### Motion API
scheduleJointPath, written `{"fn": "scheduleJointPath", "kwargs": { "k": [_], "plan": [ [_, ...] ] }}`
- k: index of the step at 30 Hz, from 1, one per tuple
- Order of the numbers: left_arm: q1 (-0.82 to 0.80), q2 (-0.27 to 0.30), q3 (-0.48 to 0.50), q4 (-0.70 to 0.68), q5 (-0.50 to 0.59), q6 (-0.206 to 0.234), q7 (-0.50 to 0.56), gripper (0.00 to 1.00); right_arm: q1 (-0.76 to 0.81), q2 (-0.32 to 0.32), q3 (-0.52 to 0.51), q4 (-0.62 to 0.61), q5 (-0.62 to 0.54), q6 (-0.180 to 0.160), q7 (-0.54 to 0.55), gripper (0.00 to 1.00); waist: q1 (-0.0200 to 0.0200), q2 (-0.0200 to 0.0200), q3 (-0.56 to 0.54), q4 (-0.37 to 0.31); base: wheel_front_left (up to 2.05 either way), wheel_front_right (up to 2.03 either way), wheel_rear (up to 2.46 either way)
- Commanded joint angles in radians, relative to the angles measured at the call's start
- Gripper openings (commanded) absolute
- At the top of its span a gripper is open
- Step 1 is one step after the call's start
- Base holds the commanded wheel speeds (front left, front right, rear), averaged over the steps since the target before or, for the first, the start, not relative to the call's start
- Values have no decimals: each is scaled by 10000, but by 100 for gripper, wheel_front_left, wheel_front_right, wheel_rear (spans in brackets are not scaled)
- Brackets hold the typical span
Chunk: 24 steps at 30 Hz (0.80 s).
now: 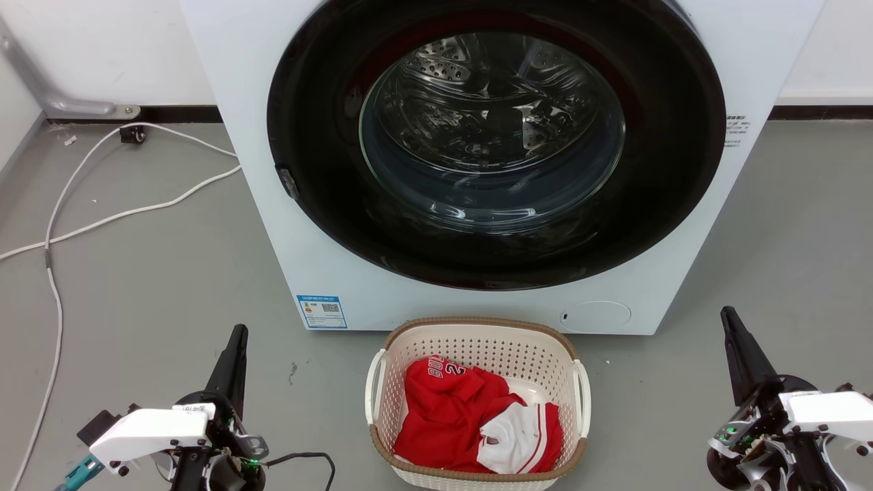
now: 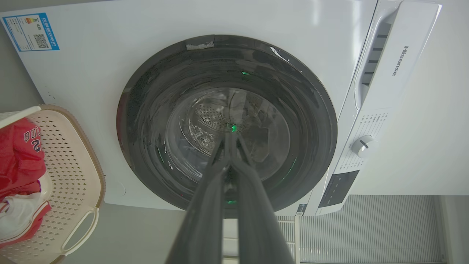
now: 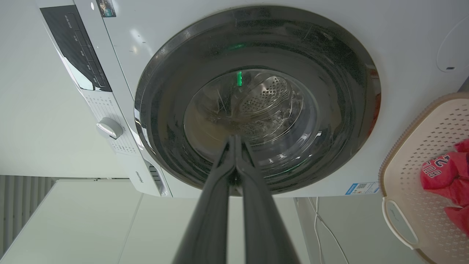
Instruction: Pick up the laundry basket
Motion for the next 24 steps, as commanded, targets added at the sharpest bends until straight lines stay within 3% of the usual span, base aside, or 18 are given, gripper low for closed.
{"fn": "scheduleJointPath", "kwargs": {
  "k": [1,24],
  "plan": [
    [-74,2,19,11,75,-3,43,0,-109,11,-22,14,-53,4,33,0,0,-1,0,0,0,0,0],
    [-82,-35,74,13,103,-3,77,0,-115,51,-67,18,-82,4,69,0,0,-1,0,0,0,0,0]
  ]
}}
